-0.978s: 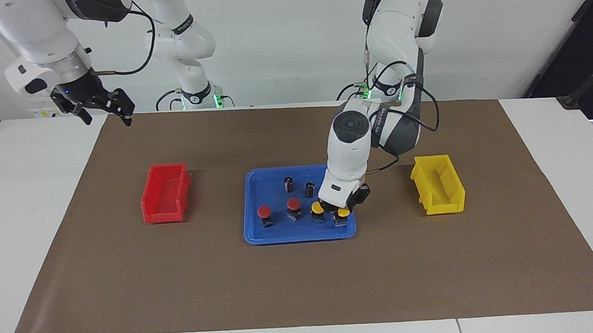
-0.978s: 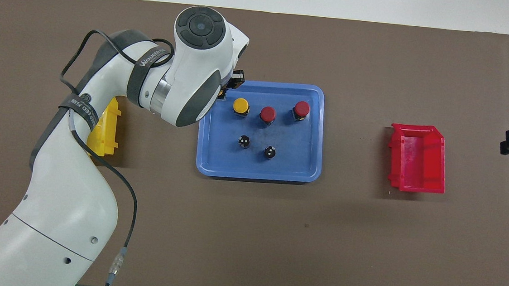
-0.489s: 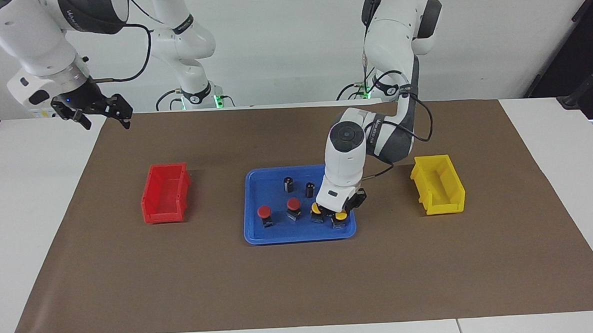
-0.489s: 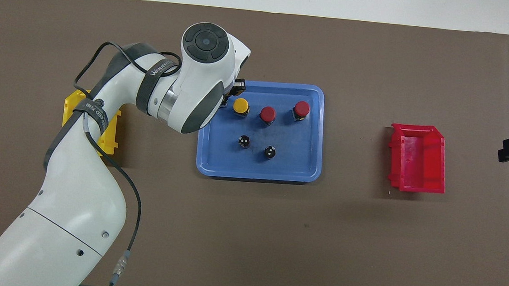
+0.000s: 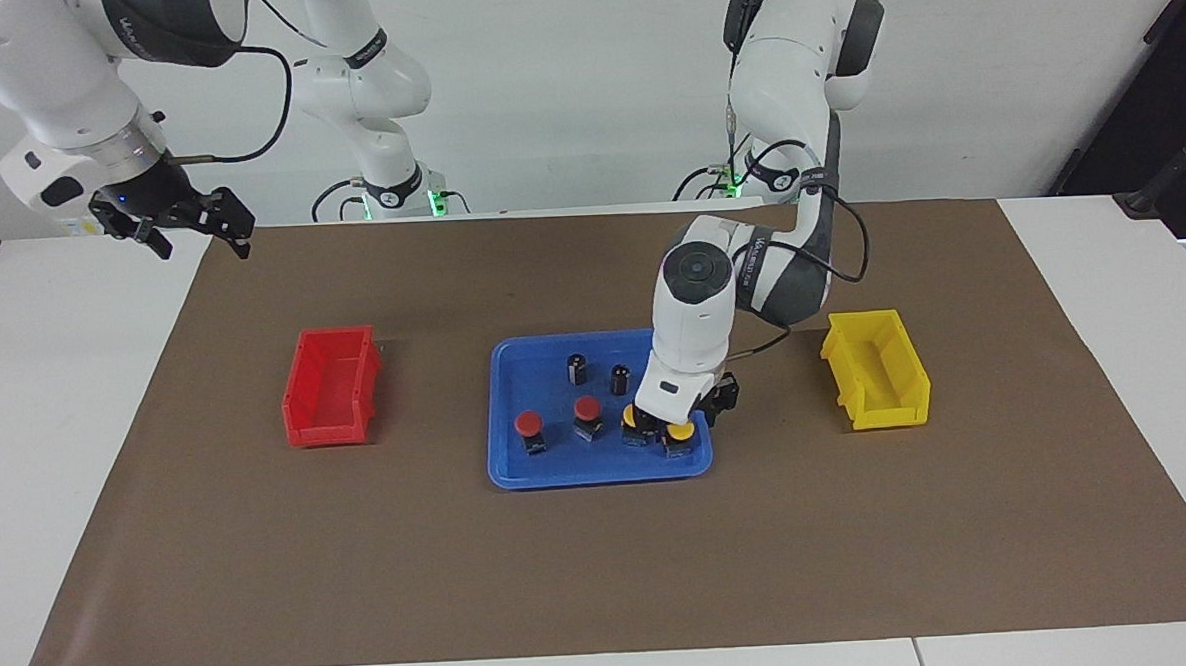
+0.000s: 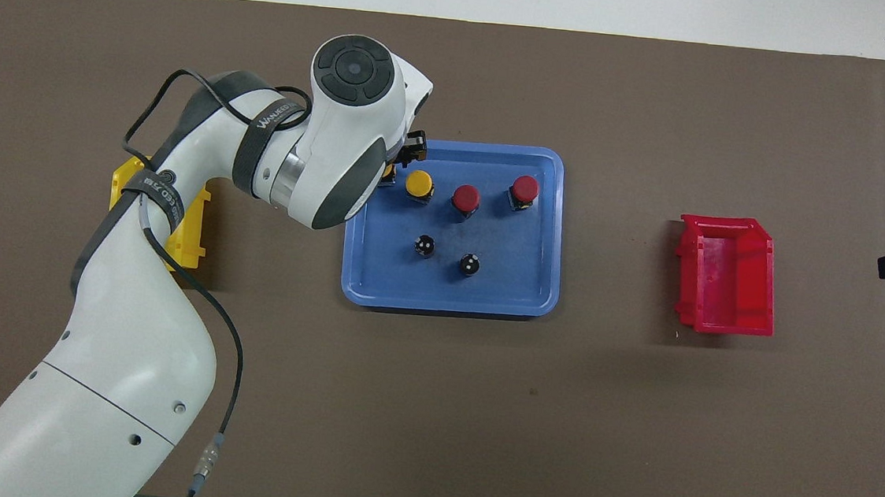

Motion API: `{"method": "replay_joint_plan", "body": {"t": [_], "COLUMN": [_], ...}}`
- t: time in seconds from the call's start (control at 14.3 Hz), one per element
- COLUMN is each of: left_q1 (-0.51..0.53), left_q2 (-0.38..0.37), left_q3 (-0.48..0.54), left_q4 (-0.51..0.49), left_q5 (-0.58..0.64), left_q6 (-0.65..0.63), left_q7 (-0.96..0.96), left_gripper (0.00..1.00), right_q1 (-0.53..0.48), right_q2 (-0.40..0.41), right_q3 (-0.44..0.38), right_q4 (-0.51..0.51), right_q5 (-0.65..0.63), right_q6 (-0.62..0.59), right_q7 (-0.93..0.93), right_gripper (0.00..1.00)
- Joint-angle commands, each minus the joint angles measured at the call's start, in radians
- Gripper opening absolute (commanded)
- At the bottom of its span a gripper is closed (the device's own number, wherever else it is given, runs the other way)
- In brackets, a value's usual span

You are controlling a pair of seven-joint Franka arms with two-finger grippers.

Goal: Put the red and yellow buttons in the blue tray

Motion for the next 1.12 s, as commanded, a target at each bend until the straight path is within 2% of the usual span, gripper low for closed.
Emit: {"method": "replay_joint_plan", "body": {"t": [0.0,0.14,0.21,0.28,0.42,0.7,0.98,1.05], "left_q1": [0.001,0.024,0.046,0.063,0.080,0.204,0.375,0.418], "left_q2": [-0.020,-0.082,-0.137,-0.174,-0.233,-0.332,-0.533,-0.564], "left_q3": [0.021,0.019,0.019,0.019,0.018,0.018,0.018,0.016], "left_q4": [0.074,0.077,0.059,0.038,0.019,-0.016,-0.206,-0.235], "left_q5": [-0.007,-0.006,-0.001,0.003,0.005,-0.004,-0.044,-0.046], "left_q6": [-0.108,-0.133,-0.151,-0.197,-0.279,-0.389,-0.384,-0.380], "left_q7": [-0.002,-0.002,0.000,0.010,0.126,0.321,0.556,0.587], "left_gripper": [0.86,0.87,0.98,1.00,1.00,1.00,1.00,1.00], "right_q1": [0.003,0.009,0.009,0.009,0.009,0.015,0.029,0.032], "right_q2": [-0.008,-0.011,-0.011,-0.011,0.001,0.015,-0.008,-0.008], "right_q3": [0.001,0.001,0.003,0.003,0.004,0.004,0.009,0.009], "right_q4": [-0.004,-0.008,-0.008,-0.008,0.004,0.004,-0.007,-0.005], "right_q5": [0.005,0.008,0.009,0.009,0.011,0.012,0.012,0.012], "right_q6": [0.007,0.004,0.003,0.003,0.007,0.005,0.000,0.000], "right_q7": [-0.019,-0.020,-0.020,-0.020,-0.020,-0.020,-0.020,-0.020], "right_gripper": [1.00,1.00,1.00,1.00,1.00,1.00,1.00,1.00]}}
